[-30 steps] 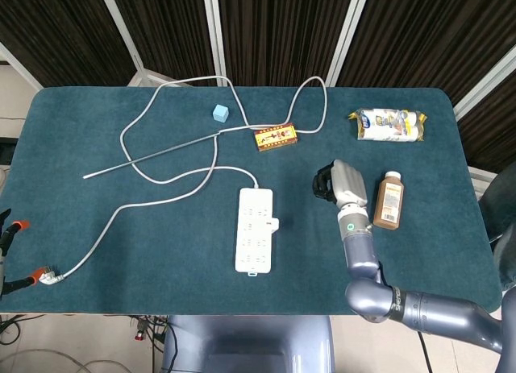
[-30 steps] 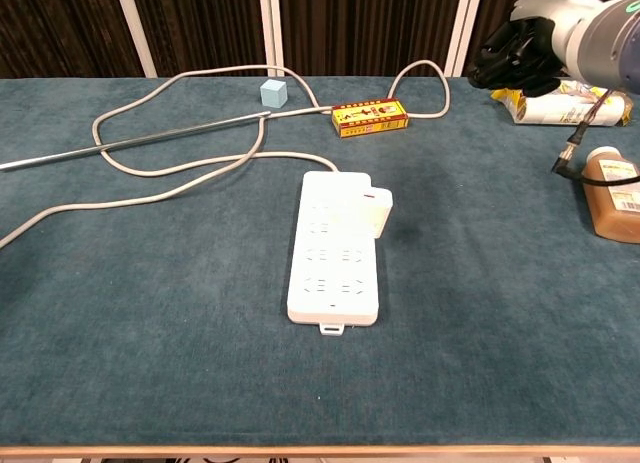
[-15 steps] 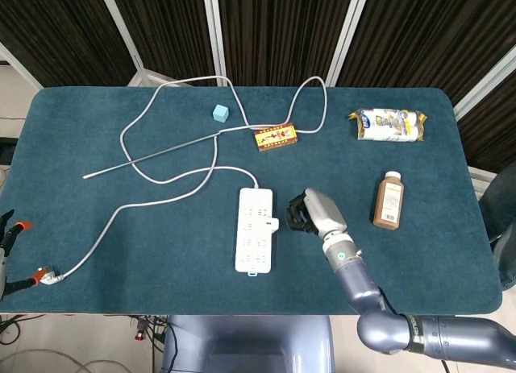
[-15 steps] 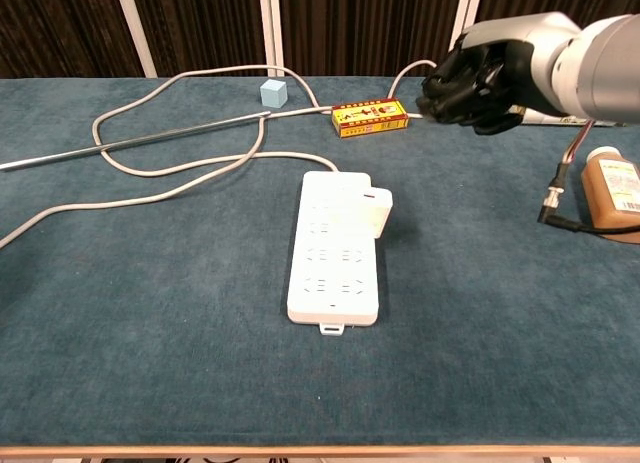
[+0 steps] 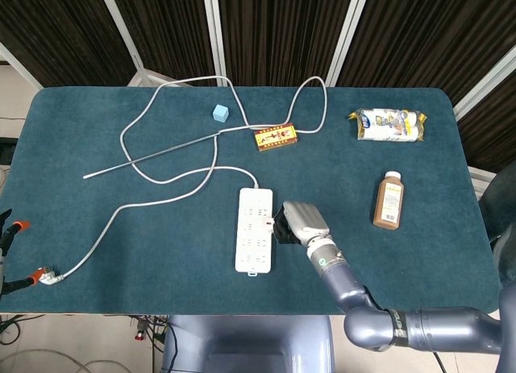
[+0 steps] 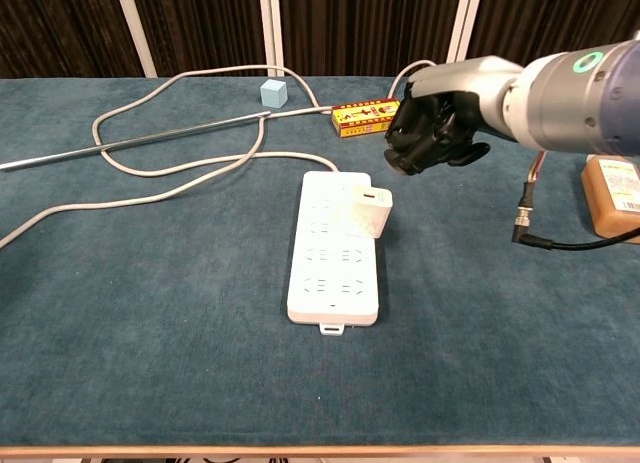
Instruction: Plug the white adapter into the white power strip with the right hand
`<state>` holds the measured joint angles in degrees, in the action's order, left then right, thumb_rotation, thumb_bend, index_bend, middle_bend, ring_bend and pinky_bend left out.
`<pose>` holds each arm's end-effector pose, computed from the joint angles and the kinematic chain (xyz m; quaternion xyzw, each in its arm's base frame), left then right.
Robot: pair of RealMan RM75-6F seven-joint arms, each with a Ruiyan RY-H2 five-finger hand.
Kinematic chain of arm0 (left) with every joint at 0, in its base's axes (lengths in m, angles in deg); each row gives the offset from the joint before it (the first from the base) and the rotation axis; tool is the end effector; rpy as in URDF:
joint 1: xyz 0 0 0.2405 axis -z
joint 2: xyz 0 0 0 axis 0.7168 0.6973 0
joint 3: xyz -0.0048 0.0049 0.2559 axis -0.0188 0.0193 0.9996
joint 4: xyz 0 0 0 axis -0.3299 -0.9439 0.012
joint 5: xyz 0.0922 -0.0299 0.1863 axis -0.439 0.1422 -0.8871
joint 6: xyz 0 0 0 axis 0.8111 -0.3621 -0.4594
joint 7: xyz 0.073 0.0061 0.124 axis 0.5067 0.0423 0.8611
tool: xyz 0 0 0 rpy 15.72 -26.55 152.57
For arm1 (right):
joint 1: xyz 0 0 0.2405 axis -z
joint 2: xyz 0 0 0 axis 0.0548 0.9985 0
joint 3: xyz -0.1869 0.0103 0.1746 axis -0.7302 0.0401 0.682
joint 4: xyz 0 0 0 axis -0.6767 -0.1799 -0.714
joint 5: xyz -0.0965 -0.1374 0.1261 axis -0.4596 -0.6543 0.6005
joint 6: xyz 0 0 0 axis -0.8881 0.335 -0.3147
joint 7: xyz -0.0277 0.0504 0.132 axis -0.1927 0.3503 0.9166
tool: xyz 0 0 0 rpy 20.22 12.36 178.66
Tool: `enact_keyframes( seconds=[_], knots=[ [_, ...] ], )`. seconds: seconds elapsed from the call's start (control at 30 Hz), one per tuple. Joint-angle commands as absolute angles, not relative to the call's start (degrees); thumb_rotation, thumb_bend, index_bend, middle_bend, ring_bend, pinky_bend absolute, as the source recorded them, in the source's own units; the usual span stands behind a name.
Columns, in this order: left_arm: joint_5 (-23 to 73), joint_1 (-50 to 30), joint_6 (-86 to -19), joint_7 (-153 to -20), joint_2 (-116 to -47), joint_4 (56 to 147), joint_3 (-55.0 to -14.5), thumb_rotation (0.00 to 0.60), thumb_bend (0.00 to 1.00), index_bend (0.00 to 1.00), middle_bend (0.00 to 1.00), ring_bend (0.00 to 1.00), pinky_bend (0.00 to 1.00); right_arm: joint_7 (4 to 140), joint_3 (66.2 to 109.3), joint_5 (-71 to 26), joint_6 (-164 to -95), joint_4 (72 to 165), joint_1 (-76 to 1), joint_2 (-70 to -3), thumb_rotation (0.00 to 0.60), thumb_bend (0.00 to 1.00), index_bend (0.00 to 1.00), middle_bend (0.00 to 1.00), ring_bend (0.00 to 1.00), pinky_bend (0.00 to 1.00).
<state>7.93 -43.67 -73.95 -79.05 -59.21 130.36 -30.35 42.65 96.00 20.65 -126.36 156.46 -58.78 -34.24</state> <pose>-0.3083 0.1665 0.1720 -0.5520 -0.4177 -0.3430 0.6350 -0.0553 -0.3222 0.0074 0.6500 -0.5902 0.3440 0.3330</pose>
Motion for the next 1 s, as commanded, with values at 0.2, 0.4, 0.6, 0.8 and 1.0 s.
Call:
enact_keyframes(
  seconds=[0.2, 0.4, 0.6, 0.8, 1.0],
  knots=[
    [7.9, -43.7, -74.0, -79.3, -59.1, 130.4, -30.3, 0.6, 0.09, 0.24, 0.01, 0.0, 0.0, 39.7, 95.5, 28.3, -123.9, 153.4, -63.1, -35.2, 0.6, 0.95, 1.0, 0.89, 1.0, 1.0],
    [8.1, -43.7, -74.1, -79.3, -59.2, 130.3, -30.5, 0.6, 0.09, 0.24, 0.01, 0.0, 0.0, 39.2, 94.8, 31.7, -121.5, 151.8, -65.0, -35.8, 0.6, 0.95, 1.0, 0.89, 1.0, 1.0],
    [8.2, -43.6, -73.8, -79.2, -59.1, 130.3, -30.4, 0.6, 0.09, 0.24, 0.01, 0.0, 0.0, 39.0, 94.4, 32.4, -122.3, 150.0, -66.6, -37.4, 0.6, 0.95, 1.0, 0.89, 1.0, 1.0],
    [8.5, -43.6, -73.8, -79.3, -59.1, 130.2, -30.5, 0.6, 0.09, 0.24, 0.01, 0.0, 0.0, 38.7, 94.2, 32.3, -123.7, 148.1, -67.6, -38.8, 0.6, 0.95, 1.0, 0.89, 1.0, 1.0],
    [8.5, -43.4, -73.5, -78.9, -59.2, 130.3, -30.5, 0.6, 0.09, 0.24, 0.01, 0.0, 0.0, 38.7, 94.2, 32.9, -123.8, 146.7, -68.2, -39.9, 0.6, 0.95, 1.0, 0.89, 1.0, 1.0]
  ],
)
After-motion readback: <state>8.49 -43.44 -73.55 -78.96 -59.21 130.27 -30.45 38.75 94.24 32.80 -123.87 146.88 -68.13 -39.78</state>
